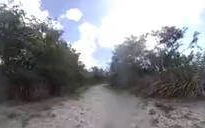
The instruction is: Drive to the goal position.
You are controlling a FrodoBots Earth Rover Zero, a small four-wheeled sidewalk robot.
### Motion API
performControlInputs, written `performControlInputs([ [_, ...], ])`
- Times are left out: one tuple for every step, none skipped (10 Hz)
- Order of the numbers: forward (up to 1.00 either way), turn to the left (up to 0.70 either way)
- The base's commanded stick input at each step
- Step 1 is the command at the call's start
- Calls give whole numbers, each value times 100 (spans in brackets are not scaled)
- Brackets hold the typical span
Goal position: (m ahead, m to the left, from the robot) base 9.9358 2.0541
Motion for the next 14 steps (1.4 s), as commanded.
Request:
performControlInputs([
  [85,0],
  [85,0],
  [85,0],
  [85,0],
  [85,0],
  [85,0],
  [85,0],
  [85,12],
  [85,34],
  [85,24],
  [85,5],
  [85,0],
  [85,0],
  [85,0],
])
